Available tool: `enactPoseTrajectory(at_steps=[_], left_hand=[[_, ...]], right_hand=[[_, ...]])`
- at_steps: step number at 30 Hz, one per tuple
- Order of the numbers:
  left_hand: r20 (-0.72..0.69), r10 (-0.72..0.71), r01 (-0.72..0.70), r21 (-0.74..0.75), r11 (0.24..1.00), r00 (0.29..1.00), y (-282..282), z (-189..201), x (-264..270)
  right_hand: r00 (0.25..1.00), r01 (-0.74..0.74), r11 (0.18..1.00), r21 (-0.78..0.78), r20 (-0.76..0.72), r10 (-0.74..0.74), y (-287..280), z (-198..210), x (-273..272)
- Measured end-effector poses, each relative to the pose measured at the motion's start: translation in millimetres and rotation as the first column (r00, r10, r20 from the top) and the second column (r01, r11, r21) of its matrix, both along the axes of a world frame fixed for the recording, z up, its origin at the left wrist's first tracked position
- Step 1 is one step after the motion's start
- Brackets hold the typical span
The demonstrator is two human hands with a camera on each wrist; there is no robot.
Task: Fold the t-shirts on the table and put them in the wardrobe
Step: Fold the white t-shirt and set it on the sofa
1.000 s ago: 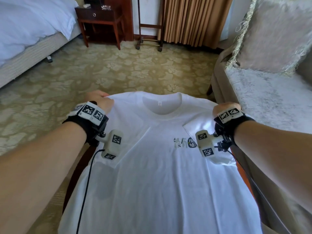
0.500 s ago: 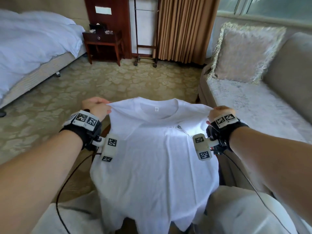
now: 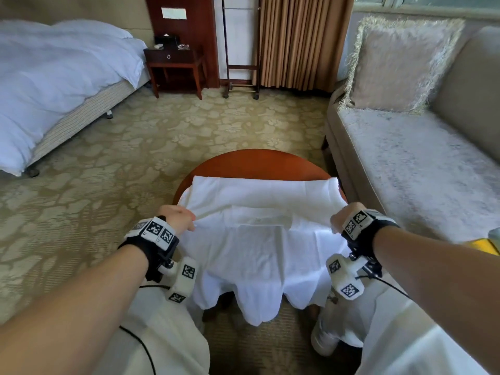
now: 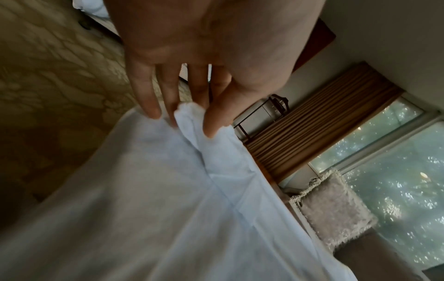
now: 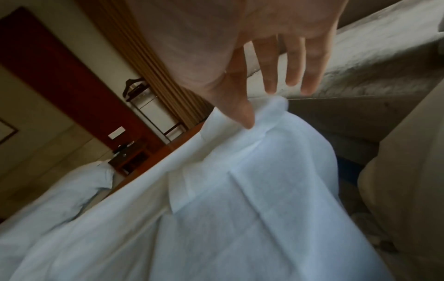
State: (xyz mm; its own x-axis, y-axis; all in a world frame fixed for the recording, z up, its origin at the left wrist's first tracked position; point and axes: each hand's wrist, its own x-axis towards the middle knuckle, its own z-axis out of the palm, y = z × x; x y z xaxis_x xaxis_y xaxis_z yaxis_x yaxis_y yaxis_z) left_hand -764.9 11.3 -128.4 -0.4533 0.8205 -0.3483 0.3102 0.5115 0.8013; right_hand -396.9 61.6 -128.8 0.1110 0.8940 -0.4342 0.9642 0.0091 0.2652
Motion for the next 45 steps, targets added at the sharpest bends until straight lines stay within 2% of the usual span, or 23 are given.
enactPoseTrajectory(at_steps=[2,3,5,7,11,12,15,18,20,21,24,25,27,30,34,36,40,42,45], left_hand=[[-0.017,-0.004,0.004,-0.014,1.000,1.000,-1,-1,3],[-0.024,-0.026,0.025,-0.036,0.999,0.999,-3,0,6],[-0.053,-0.079,0.074,-0.076,0.994,0.996,2,-6,5],[-0.167,-0.134,0.113,-0.132,0.985,0.977,19,-33,-8],[-0.429,-0.316,0.199,-0.294,0.935,0.846,4,-16,22],[-0.458,-0.329,0.217,-0.282,0.935,0.826,1,-14,29],[-0.420,-0.278,0.234,-0.154,0.960,0.864,4,-16,35],[-0.431,-0.164,0.200,0.038,0.979,0.887,11,-10,26],[-0.433,-0.163,0.217,0.078,0.973,0.887,6,2,21],[-0.393,-0.226,0.270,0.058,0.961,0.891,6,0,15],[-0.263,-0.550,0.514,-0.198,0.835,0.792,0,-3,2],[-0.196,-0.570,0.533,-0.211,0.820,0.798,-1,-5,0],[-0.079,-0.471,0.464,-0.088,0.881,0.879,-1,-2,1],[0.031,-0.195,0.193,0.064,0.979,0.980,3,3,0],[0.062,0.028,-0.033,0.081,0.996,0.998,23,4,-4],[0.081,0.108,-0.115,0.092,0.989,0.991,37,3,-7],[-0.042,0.135,-0.131,0.093,0.987,0.990,69,-4,-8],[-0.119,0.147,-0.136,0.091,0.986,0.982,83,-5,-4],[-0.174,0.128,-0.123,0.039,0.992,0.976,108,-10,-6]], right_hand=[[0.997,0.061,0.996,0.063,-0.049,-0.057,-9,-5,-13],[0.985,0.109,0.986,0.123,-0.148,-0.091,-14,-5,-19],[0.958,0.122,0.967,0.224,-0.281,-0.056,-21,-4,-33],[0.924,0.105,0.956,0.273,-0.382,0.008,-29,-11,-41],[0.935,0.063,0.960,0.273,-0.354,0.039,-35,-18,-62],[0.931,0.094,0.967,0.235,-0.364,-0.002,-34,-16,-65],[0.901,0.160,0.969,0.191,-0.429,-0.064,-30,-9,-70],[0.820,0.254,0.939,0.232,-0.567,-0.081,-25,12,-70],[0.795,0.289,0.934,0.212,-0.596,-0.111,-22,25,-67],[0.808,0.263,0.949,0.174,-0.577,-0.119,-21,32,-67],[0.903,0.077,0.991,-0.112,-0.414,-0.117,-22,29,-71],[0.922,0.069,0.982,-0.175,-0.364,-0.130,-22,26,-70],[0.879,0.151,0.974,-0.170,-0.427,-0.211,-11,13,-53],[0.820,0.344,0.936,-0.081,-0.459,-0.341,3,16,-33],[0.660,0.598,0.801,0.029,-0.585,-0.472,-1,44,-19],[0.568,0.667,0.744,0.031,-0.667,-0.482,13,38,-6],[0.531,0.734,0.674,0.081,-0.688,-0.495,45,19,-4],[0.557,0.736,0.666,0.117,-0.664,-0.499,59,8,-1],[0.538,0.757,0.647,0.093,-0.651,-0.535,83,-6,-1]])
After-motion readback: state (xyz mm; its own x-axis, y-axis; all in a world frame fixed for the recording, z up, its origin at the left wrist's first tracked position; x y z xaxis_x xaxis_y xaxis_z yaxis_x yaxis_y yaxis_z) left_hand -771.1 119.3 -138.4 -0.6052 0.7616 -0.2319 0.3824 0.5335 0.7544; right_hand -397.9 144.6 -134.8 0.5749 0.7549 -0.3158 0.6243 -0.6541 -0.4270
